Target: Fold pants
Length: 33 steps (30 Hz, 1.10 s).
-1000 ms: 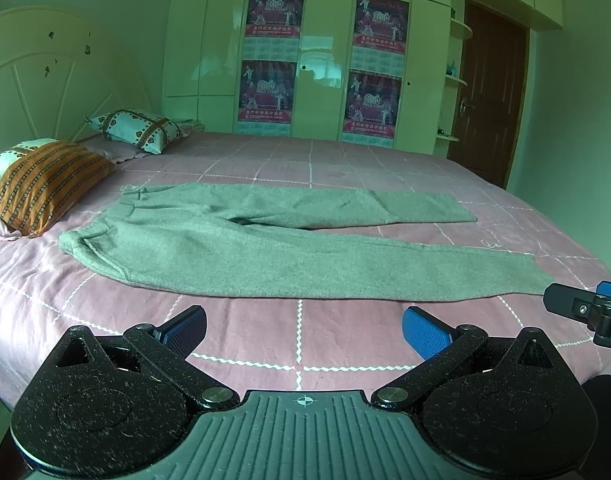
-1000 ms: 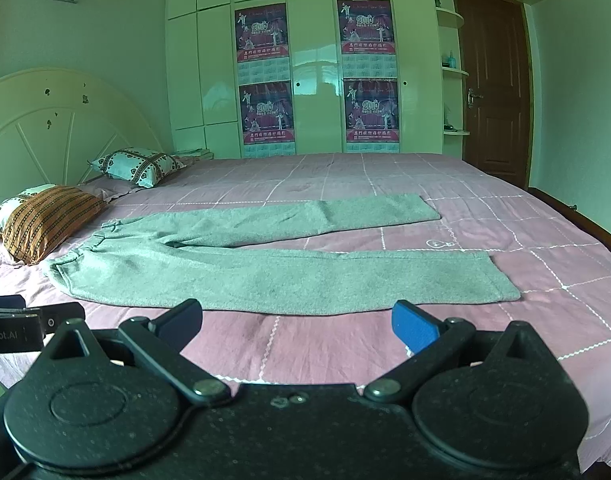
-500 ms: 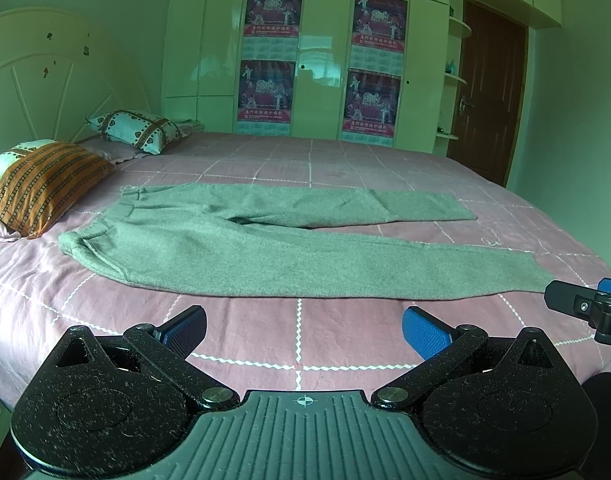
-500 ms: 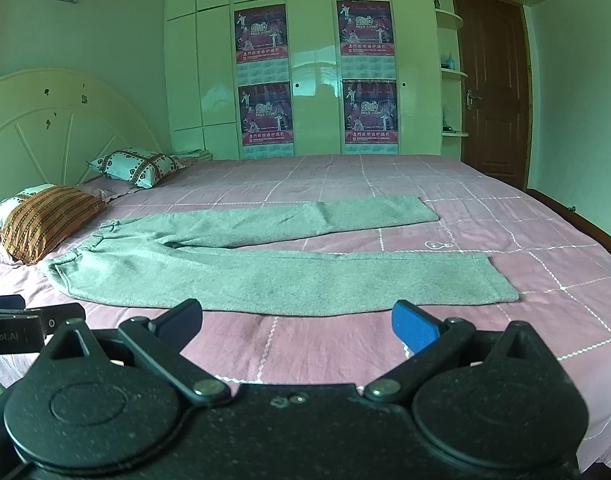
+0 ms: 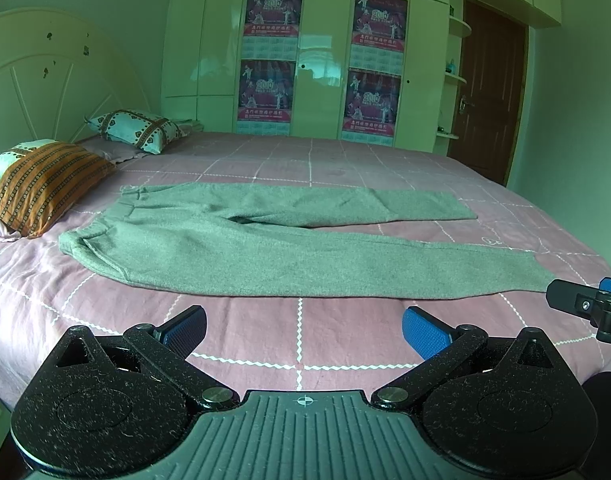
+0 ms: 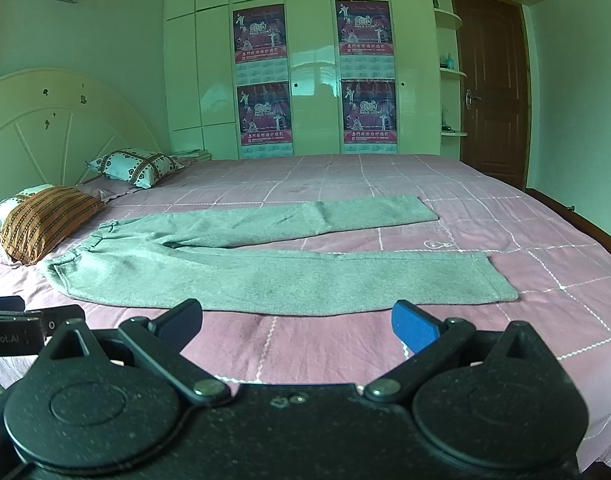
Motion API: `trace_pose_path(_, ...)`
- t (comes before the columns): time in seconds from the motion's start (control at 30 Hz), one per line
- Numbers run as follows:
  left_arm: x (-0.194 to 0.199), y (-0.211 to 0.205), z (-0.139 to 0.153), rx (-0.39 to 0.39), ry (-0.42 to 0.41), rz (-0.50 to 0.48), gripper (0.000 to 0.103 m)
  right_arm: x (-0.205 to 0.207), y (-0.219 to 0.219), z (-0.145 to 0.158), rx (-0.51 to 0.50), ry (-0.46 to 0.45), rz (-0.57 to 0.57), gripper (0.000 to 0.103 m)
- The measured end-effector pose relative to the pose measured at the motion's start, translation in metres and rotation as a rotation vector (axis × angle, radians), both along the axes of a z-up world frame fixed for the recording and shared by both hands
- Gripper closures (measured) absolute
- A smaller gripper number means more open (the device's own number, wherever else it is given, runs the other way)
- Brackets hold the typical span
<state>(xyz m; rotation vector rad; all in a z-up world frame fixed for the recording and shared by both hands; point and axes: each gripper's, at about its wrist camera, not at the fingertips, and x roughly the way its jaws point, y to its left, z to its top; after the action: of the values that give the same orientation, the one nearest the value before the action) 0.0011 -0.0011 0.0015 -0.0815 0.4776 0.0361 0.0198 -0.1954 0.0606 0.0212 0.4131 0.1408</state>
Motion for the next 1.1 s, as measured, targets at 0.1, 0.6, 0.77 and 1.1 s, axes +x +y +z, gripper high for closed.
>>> trace_pose_path(0.1,0.0004,0.0001,0.0001,0.0,0.001,-0.001,0.0,0.0,0.0001,0.0001,-0.001,0.001,0.0,0.007)
trace_pose_path(0.6,0.0034,0.0017,-0.0042,0.003,0.007,0.001,0.0,0.0007,-0.0031,-0.0007,-0.001,0.001,-0.002,0.007)
trace_pose_path(0.77,0.0038,0.0024,-0.0049,0.003,0.007,0.001,0.0,0.0006,-0.0027,-0.0008,-0.001,0.001,-0.003,0.007)
trace_pose_path(1.1,0.0043,0.0025,-0.0071,0.004,0.006,0.003,0.0,0.0009,-0.0027,-0.0008,-0.001,0.002,-0.002,0.007)
